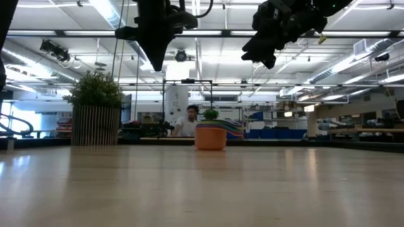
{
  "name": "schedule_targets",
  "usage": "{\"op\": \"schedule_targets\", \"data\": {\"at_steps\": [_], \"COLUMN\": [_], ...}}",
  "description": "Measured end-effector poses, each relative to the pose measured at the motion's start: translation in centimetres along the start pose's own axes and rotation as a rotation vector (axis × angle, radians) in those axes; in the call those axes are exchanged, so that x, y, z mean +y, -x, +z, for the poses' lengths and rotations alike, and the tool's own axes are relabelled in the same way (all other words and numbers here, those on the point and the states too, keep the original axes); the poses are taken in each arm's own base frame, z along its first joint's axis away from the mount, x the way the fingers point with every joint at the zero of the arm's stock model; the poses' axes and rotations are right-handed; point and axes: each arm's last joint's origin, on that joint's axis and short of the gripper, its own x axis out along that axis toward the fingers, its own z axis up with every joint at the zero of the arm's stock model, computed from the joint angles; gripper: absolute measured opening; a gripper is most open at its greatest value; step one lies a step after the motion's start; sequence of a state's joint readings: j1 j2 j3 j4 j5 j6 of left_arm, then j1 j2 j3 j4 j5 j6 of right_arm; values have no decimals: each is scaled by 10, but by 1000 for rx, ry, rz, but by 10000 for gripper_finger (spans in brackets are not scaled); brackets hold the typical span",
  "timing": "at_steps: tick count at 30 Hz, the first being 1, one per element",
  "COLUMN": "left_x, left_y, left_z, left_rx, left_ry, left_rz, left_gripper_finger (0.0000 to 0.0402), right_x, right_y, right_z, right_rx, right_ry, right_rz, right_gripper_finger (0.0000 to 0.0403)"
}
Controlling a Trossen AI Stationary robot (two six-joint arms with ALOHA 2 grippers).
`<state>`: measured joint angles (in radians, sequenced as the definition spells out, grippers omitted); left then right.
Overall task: Nest measuring cups in basket
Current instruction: Put the stacked measuring cups into the white bin
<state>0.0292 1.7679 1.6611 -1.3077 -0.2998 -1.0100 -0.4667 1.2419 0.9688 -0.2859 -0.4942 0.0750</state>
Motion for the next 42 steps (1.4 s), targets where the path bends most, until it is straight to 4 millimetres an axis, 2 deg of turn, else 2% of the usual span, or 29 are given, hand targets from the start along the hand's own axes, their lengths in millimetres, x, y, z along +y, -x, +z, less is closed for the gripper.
{"op": "schedule_targets", "data": {"at_steps": [9, 18, 27, 29, 33, 35, 42], "left_x": [1, -5, -7, -7, -7, -8, -11], "left_y": [-1, -1, -1, -1, -1, -1, -13], "left_z": [2, 10, 11, 11, 11, 12, 15], "left_rx": [70, -57, -78, -78, -80, -85, -49], "left_ry": [44, 71, 20, 18, -7, -30, -36], "left_rz": [-44, -75, -88, -88, -87, -92, -72], "left_gripper_finger": [63, 84, 75, 62, 13, 8, 75], "right_x": [0, -1, -1, -1, -1, -1, -1], "right_y": [0, 0, 0, 0, 0, 0, 0], "right_z": [0, -6, -6, -6, -6, -6, -6], "right_rx": [4, 61, 60, 60, 60, 60, 58], "right_ry": [79, 127, 125, 125, 120, 114, 117], "right_rz": [-3, -11, -10, -9, -5, -5, -5], "right_gripper_finger": [136, 136, 136, 136, 136, 136, 136]}}
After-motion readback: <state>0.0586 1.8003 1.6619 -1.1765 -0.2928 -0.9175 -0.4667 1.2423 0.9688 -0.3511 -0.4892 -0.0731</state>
